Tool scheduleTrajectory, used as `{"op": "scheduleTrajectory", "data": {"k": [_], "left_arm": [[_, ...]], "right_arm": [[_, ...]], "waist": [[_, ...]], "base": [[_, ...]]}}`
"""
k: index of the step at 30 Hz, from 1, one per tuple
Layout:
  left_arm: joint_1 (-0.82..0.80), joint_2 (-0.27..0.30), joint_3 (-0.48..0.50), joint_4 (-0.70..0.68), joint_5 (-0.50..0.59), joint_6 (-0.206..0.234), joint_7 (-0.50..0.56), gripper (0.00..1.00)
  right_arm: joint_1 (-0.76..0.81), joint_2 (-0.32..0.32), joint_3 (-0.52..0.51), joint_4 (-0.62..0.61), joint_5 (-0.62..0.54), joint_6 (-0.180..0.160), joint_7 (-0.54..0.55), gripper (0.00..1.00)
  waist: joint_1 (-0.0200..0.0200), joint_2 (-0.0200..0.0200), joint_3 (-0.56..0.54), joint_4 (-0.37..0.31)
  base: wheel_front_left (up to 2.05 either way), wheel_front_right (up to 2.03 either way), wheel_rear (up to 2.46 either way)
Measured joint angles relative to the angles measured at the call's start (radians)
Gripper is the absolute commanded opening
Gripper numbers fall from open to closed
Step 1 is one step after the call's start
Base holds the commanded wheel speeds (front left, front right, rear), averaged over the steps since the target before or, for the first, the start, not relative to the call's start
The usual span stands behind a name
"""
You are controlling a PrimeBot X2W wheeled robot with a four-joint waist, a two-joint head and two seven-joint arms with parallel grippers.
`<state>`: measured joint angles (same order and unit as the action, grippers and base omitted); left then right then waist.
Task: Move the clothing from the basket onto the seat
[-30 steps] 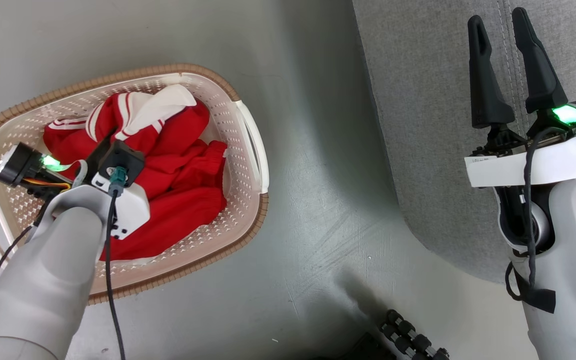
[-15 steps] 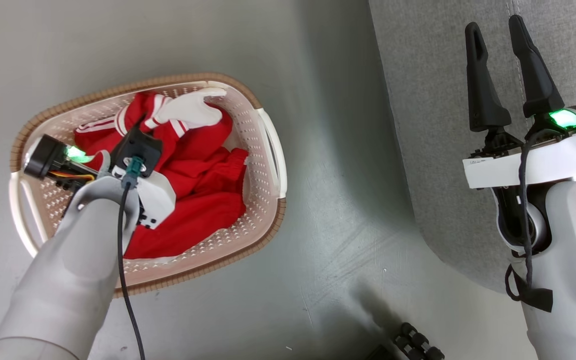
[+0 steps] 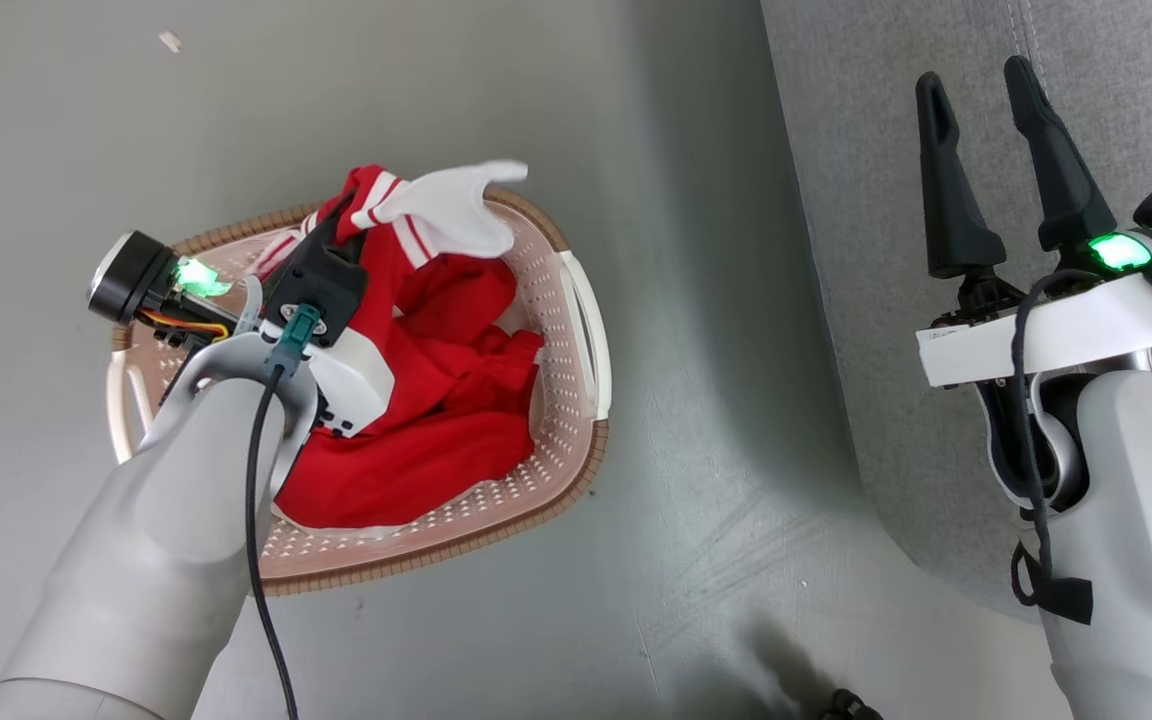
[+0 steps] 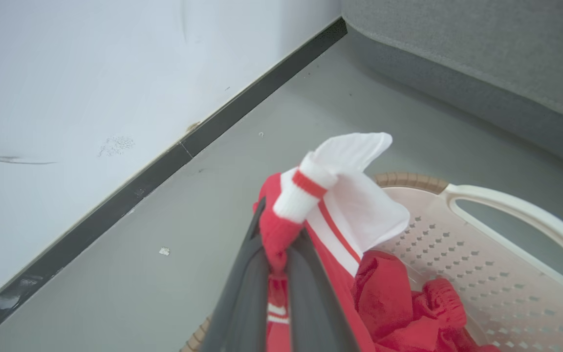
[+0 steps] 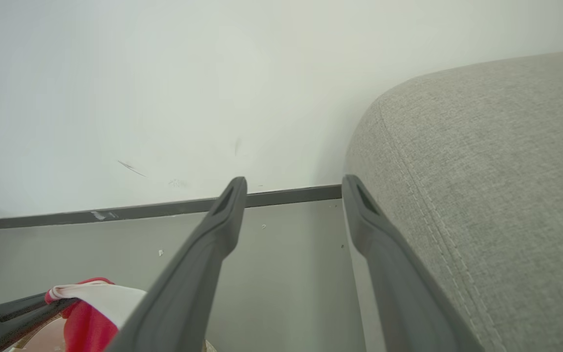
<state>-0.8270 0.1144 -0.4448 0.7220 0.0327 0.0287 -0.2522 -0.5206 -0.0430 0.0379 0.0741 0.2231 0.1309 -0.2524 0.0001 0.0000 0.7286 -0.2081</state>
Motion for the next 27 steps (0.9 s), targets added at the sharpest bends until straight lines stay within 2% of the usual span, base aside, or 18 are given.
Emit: {"op": "scheduleTrajectory", "data": {"k": [10, 20, 27], "left_arm": [[0.005, -0.018, 0.033, -0.102, -0.073, -0.041, 0.0, 0.0], [0.062, -0.017, 0.046, -0.161, -0.108, -0.054, 0.0, 0.0], [0.082, -0.012, 0.046, -0.209, -0.118, -0.071, 0.0, 0.0]], "right_arm": [[0.0, -0.001, 0.015, 0.03, -0.063, 0.0, 0.0, 1.0], [0.0, -0.002, 0.035, 0.052, -0.113, 0.0, 0.0, 1.0], [0.003, -0.009, 0.093, 0.096, -0.164, 0.0, 0.0, 1.0]], "waist": [[0.0, 0.0, -0.076, 0.039], [0.0, 0.0, -0.158, 0.073], [0.0, 0.0, -0.228, 0.098]], "base": [[0.0, 0.0, 0.0], [0.0, 0.0, 0.0], [0.0, 0.0, 0.0]]}}
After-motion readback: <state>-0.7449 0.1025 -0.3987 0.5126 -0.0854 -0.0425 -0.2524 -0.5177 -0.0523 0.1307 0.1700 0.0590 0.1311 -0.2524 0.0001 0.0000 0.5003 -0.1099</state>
